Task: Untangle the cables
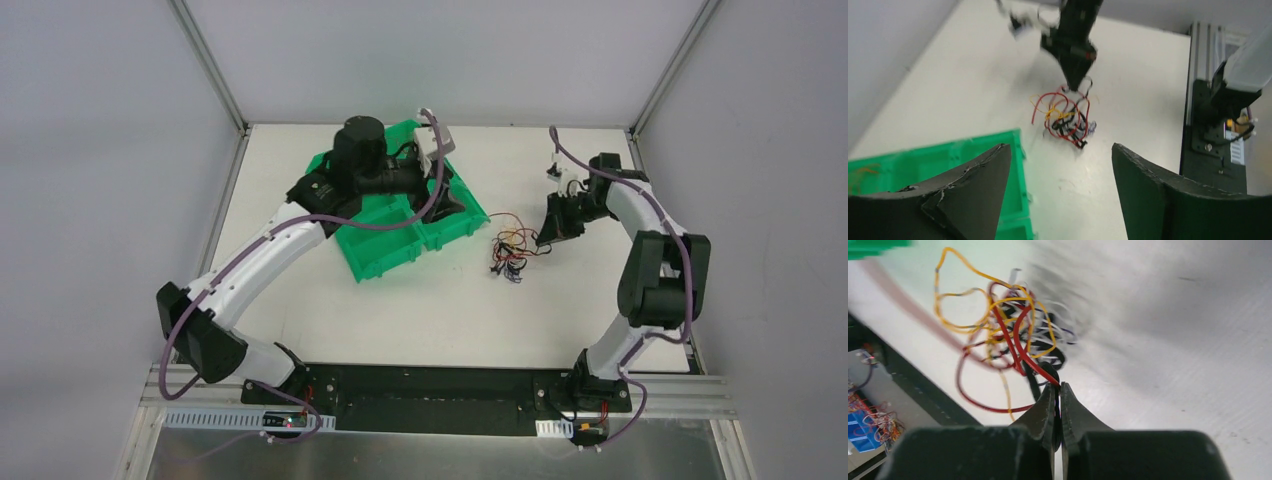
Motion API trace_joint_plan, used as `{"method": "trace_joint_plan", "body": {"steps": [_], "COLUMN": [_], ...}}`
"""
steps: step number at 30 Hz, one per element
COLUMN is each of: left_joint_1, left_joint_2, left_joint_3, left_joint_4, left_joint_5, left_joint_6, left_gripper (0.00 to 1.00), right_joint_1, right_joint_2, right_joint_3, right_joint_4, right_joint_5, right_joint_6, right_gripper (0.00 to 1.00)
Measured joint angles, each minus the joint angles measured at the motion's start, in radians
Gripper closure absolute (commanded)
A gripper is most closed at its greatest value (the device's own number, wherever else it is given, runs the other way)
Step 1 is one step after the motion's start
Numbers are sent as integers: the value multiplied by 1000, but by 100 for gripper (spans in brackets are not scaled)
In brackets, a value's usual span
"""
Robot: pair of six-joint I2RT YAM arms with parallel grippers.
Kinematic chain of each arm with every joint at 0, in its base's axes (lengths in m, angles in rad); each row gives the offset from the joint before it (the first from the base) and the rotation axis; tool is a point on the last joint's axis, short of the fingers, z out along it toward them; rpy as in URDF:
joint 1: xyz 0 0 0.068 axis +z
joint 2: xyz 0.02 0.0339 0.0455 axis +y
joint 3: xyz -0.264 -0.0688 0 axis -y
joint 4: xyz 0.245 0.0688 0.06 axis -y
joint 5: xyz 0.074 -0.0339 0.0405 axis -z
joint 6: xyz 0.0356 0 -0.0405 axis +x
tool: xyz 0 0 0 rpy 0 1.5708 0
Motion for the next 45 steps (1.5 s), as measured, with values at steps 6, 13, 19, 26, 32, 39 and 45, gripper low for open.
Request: {"method": "trace_joint_plan", "body": {"steps": [6,13,19,26,32,39,45], "left_joint_1": [-2,-66,-105,-130,-157,-170,-170], "left_joint_2": [92,125,201,270,317,328,328], "left_joint_3": [-135,-142,-106,-74,-70,-37,59], "left_joint_4": [-16,34,85,148,164,163,172], "left_joint_5": [33,93,110,106,104,53,-45], "left_joint_6": [50,150,176,194,207,164,-21], "left_gripper": [29,39,56,57,100,100,100], "right_joint_1": [13,35,63,147,161,129,5], "right_joint_2": [-243,-363,-377,-457,-474,-472,-506], "right_joint_3": [27,58,57,36,29,-21,-126], "right_joint_4": [-55,-109,-137,-142,-141,-91,102], "right_joint_5": [-188,-284,-301,-304,-303,-244,-195], "right_joint_6": [31,62,64,57,64,84,167], "right_gripper": [100,100,100,100,100,39,1]}}
